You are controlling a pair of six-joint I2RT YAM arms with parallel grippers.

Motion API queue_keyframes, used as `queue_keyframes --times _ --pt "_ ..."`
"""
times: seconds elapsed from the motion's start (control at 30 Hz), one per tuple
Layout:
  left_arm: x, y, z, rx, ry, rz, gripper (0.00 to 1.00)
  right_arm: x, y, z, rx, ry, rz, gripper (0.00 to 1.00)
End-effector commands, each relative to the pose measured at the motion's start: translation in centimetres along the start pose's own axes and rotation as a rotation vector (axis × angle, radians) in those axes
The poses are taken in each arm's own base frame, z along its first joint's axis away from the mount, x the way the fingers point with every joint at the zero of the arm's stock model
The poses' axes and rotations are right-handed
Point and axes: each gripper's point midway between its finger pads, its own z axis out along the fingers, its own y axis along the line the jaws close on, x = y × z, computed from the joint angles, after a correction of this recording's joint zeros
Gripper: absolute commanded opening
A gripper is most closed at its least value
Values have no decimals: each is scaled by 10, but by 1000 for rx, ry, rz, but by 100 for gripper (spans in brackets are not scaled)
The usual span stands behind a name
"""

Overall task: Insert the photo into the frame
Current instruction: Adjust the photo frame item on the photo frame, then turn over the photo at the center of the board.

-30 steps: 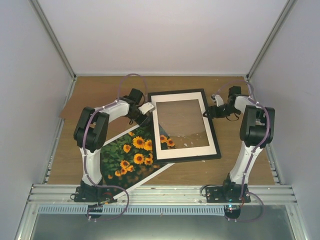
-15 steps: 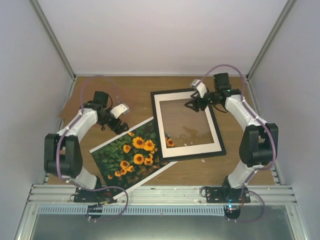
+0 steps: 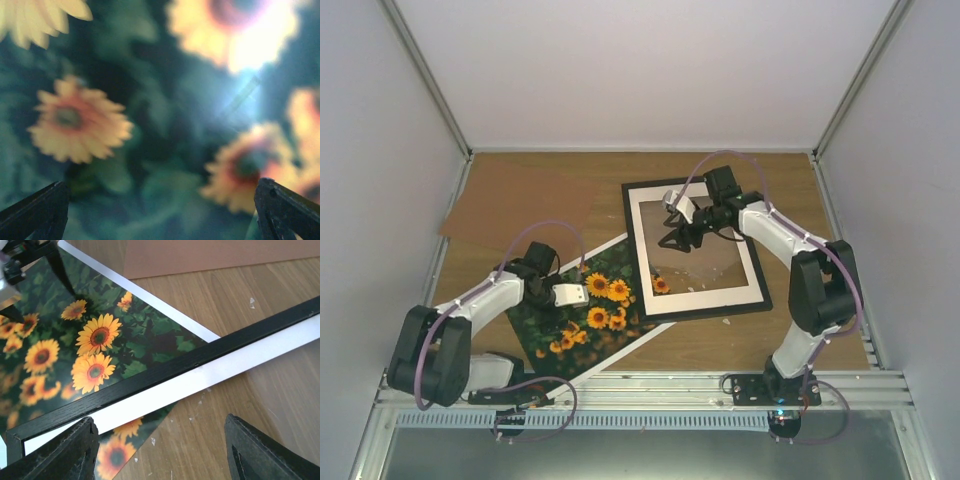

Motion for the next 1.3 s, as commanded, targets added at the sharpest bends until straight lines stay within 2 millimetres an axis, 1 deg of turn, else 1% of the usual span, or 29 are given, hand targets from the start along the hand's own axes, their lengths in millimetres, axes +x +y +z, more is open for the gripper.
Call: queue_keyframes --times 0.0,0.1,0.17,0.23,0.27,0.33,0.37,0.4,0.43,0.5,0.53,0.6,0.63,0.73,0.8,0.87,0.93,1.03,1.1,1.17,1.27 --pt "-8 62 12 -232 18 4 99 -7 9 12 -30 8 -62 70" --pt "-13 99 18 -316 35 -61 99 -6 11 20 -23 45 -95 69" --pt "-20 128 20 -359 33 -125 99 -7 10 27 -18 61 -110 69" --pt "-22 155 21 -374 24 -212 99 -10 10 34 -18 69 -125 69" --pt "-19 171 20 -398 40 -253 99 -11 11 38 -23 73 -133 68" --pt "-17 197 12 -419 22 -323 99 -16 17 44 -44 72 -160 67" --pt "-21 204 5 -397 -11 -355 99 -18 22 47 -62 70 -182 66" --pt "-26 209 -7 -369 -57 -384 99 -20 28 49 -82 69 -207 66" --pt "-34 203 -17 -293 -122 -410 99 -21 36 51 -105 69 -235 65" --pt "-32 192 -38 -204 -172 -489 99 -20 53 55 -155 63 -294 65" --pt "-27 183 -47 -157 -195 -537 99 -16 62 58 -181 66 -316 65" --pt "-12 163 -64 -82 -225 -643 99 -8 80 63 -241 71 -368 65" --pt "-4 147 -71 -39 -226 -689 99 -4 89 65 -269 74 -394 65" --pt "26 115 -83 53 -241 -822 99 8 107 79 -320 99 -438 64" --pt "47 98 -89 88 -245 -892 99 12 116 90 -351 115 -449 64" --pt "70 87 -91 93 -232 -955 99 15 125 100 -382 129 -458 62" --pt "89 76 -90 105 -215 -1004 99 17 132 110 -394 148 -473 61" --pt "110 63 -85 141 -213 -1074 99 23 142 125 -414 178 -488 60" --pt "118 58 -81 170 -212 -1112 94 28 146 132 -420 199 -495 60" --pt "126 56 -77 190 -213 -1147 86 31 149 138 -423 217 -495 59" --pt "136 58 -71 199 -206 -1185 81 34 149 145 -416 234 -487 59"
